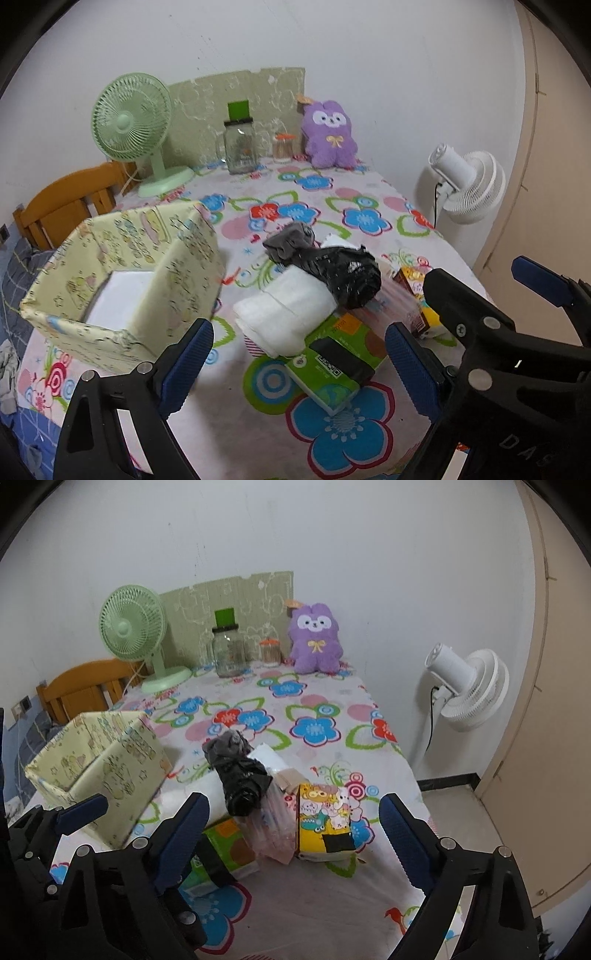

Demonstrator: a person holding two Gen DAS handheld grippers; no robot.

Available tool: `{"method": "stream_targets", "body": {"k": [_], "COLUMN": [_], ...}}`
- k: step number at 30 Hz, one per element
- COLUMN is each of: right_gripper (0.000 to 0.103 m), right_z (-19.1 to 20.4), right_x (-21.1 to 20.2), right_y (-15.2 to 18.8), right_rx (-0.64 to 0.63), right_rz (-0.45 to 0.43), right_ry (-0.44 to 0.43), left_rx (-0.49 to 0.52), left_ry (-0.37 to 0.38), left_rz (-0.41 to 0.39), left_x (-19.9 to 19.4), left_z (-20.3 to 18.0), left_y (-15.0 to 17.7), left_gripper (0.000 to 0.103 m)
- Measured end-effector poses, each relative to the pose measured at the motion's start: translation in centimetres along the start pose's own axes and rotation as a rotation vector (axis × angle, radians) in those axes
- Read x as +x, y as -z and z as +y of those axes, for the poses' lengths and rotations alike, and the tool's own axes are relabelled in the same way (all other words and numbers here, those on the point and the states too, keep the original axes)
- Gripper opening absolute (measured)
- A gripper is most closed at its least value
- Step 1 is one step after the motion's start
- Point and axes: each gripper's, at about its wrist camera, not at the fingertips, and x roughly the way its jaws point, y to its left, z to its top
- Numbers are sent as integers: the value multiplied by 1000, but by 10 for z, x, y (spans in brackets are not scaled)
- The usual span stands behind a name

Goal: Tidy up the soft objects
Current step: 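Lower the right tool onto the clear plastic bag of pens and close it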

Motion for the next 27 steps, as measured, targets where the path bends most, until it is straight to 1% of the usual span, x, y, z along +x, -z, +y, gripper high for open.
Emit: {"method": "stream_targets", "body": {"k": [10, 21, 22, 25, 27], "right_gripper": [91, 87, 87, 87, 85], "right_z": [-1, 2, 2, 3, 3], "right_x": [34, 59, 61, 63, 65], "right_y": [10, 23, 23, 24, 23], "right_rx": [-9, -33, -32, -34, -43], "right_rz": [79, 156, 160, 165, 167], "right_ry": [-9, -14, -16, -17, -16], "left_rx": [14, 40, 42, 50, 55], "left_ry": [23, 57, 58, 72, 72], "left_rz": [79, 124, 122, 123, 124], "left_x": [33, 49, 50, 51, 51], "left_z": [-2, -11, -11, -14, -16], "left_y": [9, 22, 22, 23, 24], "left_gripper": [95, 94, 94, 87, 87]}}
